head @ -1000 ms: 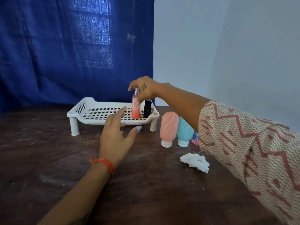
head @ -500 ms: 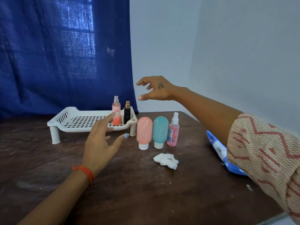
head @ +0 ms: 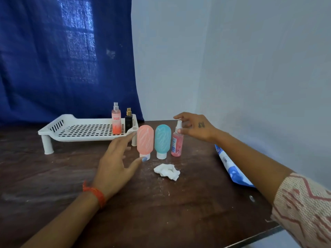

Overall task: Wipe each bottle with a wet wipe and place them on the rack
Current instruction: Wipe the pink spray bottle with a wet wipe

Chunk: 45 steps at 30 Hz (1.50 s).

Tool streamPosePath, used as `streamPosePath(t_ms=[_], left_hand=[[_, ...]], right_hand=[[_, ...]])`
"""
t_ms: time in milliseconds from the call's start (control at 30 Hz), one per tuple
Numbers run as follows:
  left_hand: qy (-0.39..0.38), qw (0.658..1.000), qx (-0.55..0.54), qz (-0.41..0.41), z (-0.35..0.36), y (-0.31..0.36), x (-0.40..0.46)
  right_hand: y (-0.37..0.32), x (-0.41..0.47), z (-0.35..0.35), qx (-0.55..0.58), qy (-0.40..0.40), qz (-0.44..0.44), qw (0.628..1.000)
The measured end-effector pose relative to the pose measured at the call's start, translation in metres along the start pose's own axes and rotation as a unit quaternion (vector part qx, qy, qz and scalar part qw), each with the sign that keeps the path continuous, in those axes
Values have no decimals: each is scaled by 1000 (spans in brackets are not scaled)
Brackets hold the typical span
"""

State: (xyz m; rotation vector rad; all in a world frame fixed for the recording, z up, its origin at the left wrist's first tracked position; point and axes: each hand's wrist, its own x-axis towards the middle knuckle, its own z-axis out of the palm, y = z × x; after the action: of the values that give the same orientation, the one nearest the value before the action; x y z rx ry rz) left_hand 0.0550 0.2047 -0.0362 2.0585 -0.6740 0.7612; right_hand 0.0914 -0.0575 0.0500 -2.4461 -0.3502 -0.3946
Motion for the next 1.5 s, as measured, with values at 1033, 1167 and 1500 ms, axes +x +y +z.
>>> streamPosePath(t_ms=[1033,1167,1500], left_hand=[[16,998,-57,34,-9,6,4],[37,996,-70,43,-10,10,6],[14,990,-136,23,-9,20,9]], right_hand=[[-84,-47,39,25,27,-123,992],[-84,-49,54,27,16,-130,991],[-93,-57,58,105,-10,-123,987]])
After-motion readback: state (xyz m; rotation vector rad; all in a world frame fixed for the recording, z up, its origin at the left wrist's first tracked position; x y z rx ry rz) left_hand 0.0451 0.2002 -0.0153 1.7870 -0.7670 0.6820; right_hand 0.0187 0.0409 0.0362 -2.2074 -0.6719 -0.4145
